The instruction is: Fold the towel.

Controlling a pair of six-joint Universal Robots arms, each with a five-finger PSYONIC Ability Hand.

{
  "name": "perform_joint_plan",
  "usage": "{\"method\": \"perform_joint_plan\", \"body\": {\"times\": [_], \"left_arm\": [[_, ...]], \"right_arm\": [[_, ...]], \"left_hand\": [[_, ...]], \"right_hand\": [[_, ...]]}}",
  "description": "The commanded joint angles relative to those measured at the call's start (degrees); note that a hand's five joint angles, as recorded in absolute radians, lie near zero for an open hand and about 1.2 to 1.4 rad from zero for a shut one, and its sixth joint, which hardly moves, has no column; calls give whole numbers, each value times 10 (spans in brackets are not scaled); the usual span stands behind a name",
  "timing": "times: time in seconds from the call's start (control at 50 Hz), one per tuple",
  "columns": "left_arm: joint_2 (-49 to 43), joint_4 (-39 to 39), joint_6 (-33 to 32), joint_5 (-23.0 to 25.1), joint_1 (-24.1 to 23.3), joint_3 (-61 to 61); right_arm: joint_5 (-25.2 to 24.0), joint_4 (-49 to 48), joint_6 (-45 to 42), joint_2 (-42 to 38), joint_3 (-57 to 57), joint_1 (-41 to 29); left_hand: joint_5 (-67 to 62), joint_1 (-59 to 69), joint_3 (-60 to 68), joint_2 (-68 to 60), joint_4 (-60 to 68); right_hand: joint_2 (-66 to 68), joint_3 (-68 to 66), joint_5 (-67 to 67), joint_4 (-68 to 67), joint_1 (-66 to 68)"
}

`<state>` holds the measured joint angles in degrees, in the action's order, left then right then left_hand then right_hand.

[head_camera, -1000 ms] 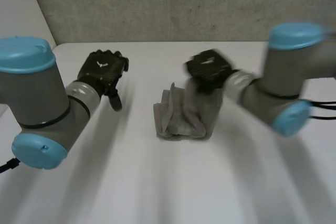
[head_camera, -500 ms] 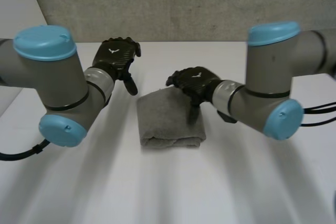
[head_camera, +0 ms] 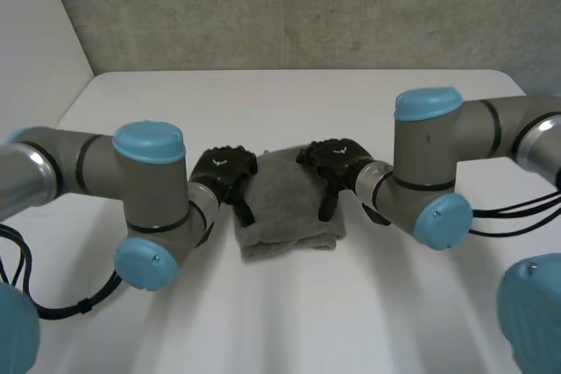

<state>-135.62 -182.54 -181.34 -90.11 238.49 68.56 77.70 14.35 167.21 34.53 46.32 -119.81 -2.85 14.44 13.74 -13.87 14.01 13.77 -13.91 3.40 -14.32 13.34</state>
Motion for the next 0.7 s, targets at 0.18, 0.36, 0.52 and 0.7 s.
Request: {"method": "perform_joint_plan", "body": {"times": [0.18,0.36,0.52,0.7], "left_arm": [[58,5,2,-5,-10,-15],[189,32,1,-7,-5,-16],[285,91,-1,-31,4,-26],[336,177,-2,-103,41,-27]], "right_arm": [[31,8,11,79,10,10],[56,8,71,220,40,38],[156,9,76,311,43,57],[200,29,70,373,80,58]], "left_hand": [[26,-42,-35,37,-38],[26,-42,-35,37,-38],[26,-42,-35,37,-38],[26,-42,-35,37,-38]], "right_hand": [[-38,39,-34,43,-33],[-38,39,-34,43,-33],[-38,39,-34,43,-33],[-38,39,-34,43,-33]]}}
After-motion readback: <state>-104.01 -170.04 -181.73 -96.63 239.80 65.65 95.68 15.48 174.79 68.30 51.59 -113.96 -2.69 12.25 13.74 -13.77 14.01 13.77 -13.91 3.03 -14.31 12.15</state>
